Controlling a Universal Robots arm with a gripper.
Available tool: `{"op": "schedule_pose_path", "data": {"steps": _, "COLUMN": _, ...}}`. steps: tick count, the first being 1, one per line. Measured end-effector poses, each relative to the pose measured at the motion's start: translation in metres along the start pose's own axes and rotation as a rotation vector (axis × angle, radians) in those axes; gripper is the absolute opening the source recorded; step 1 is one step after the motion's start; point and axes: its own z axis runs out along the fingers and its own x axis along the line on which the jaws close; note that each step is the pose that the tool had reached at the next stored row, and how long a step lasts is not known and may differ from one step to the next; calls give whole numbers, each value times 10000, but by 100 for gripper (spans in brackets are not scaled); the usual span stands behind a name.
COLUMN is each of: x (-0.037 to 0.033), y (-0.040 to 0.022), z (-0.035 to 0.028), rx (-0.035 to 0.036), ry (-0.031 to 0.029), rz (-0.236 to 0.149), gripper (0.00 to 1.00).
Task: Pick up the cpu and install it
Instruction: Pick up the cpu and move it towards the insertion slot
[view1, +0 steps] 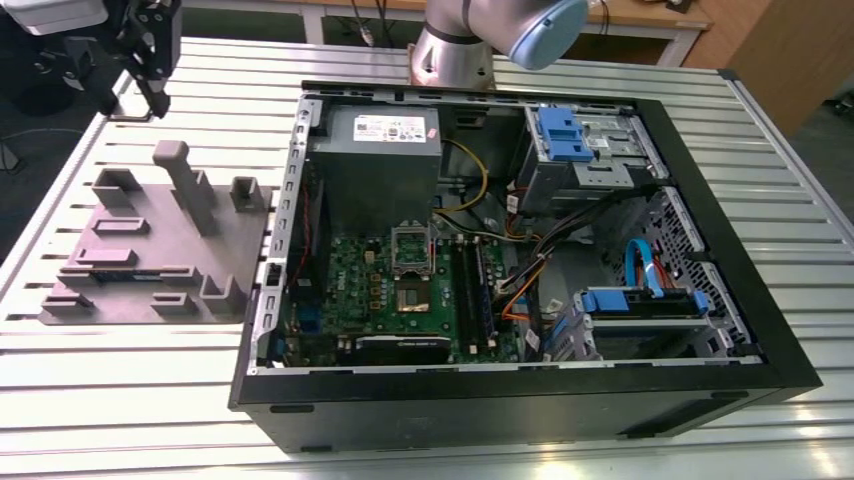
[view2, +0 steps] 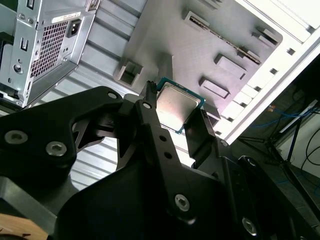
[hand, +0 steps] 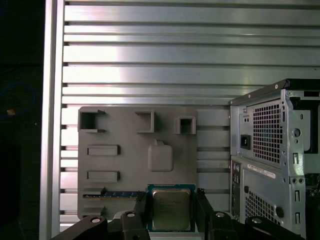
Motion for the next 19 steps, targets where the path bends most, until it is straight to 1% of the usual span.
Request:
{"op": "schedule_pose_path", "data": {"steps": 6, "x": -8, "y": 0, "z": 0, "rx": 0, "ry": 1, "rz": 0, "gripper": 47}}
{"op": "schedule_pose_path", "data": {"steps": 7, "x": -34, "y": 0, "z": 0, "rx": 1, "ry": 1, "rz": 0, "gripper": 47}}
{"op": "schedule_pose_path", "data": {"steps": 8, "x": -90, "y": 1, "z": 1, "rx": 0, "ry": 1, "rz": -1, "gripper": 47}}
{"op": "schedule_pose_path", "data": {"steps": 19, "x": -110, "y": 1, "z": 1, "rx": 1, "ry": 1, "rz": 0, "gripper": 47}}
